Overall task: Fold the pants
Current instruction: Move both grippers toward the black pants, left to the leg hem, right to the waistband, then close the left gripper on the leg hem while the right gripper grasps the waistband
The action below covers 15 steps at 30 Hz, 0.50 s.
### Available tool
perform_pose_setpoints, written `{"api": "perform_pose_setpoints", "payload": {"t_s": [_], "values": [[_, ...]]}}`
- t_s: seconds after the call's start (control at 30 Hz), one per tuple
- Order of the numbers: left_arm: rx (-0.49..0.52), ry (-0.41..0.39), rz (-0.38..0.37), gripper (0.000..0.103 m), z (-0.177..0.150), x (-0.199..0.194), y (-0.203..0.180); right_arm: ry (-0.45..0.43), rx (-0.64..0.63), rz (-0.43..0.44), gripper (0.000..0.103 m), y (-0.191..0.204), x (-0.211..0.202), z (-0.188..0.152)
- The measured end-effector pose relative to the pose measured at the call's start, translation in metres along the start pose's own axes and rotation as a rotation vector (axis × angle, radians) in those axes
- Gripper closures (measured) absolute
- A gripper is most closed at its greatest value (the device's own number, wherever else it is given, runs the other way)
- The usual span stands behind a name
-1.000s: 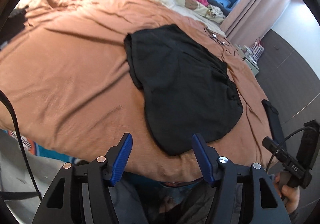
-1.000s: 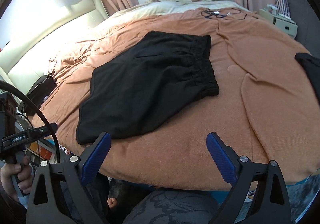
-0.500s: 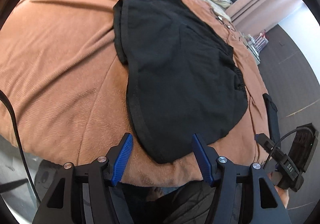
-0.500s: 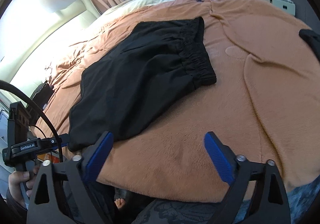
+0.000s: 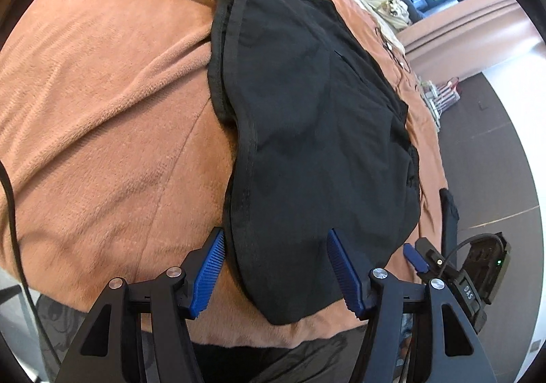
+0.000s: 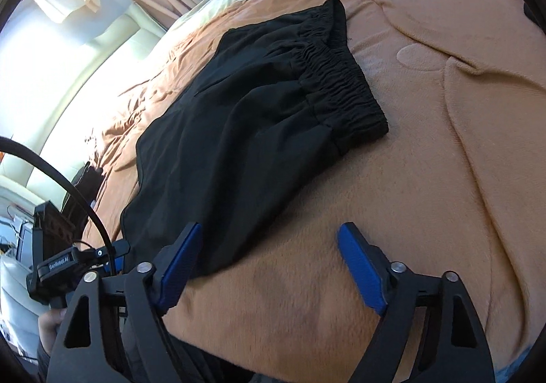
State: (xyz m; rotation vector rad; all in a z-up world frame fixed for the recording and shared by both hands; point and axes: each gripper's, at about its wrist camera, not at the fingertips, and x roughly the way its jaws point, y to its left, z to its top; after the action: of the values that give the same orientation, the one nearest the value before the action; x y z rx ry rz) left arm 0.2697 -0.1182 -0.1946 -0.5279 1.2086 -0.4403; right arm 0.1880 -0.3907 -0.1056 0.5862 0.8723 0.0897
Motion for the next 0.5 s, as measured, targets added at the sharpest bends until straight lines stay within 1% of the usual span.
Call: {"api": "perform_pose_setpoints", "payload": {"t_s": [0.07,0.17,0.23,0.3,0.37,0.47,0.5], "values": [[-0.031,-0.016,-0.015,0.040,-0.001,-0.002,0.002,-0.003,0.020,0.007,0.024,0.000,0.005,0.004],[-0.064,-0.036,-0.037,0.042,-0.008,-0.005,0.007,-0.007,0.048,0.005,0.028,-0.001,0.011,0.008],[-0.081,-0.040,-0.044,0.045,-0.014,-0.008,0.009,-0.015,0.065,0.009,0.031,-0.001,0.012,0.008],[-0.105,-0.037,-0.058,0.051,-0.018,-0.010,0.013,-0.025,0.076,0.011,0.036,-0.002,0.013,0.009],[-0.127,-0.032,-0.066,0.055,-0.021,-0.012,0.017,-0.032,0.087,0.007,0.039,-0.003,0.015,0.009],[-0.123,-0.024,-0.066,0.055,-0.027,-0.014,0.016,-0.043,0.110,0.016,0.039,-0.004,0.015,0.009],[-0.115,-0.026,-0.059,0.056,-0.028,-0.014,0.015,-0.046,0.114,0.016,0.042,-0.004,0.016,0.009]]}}
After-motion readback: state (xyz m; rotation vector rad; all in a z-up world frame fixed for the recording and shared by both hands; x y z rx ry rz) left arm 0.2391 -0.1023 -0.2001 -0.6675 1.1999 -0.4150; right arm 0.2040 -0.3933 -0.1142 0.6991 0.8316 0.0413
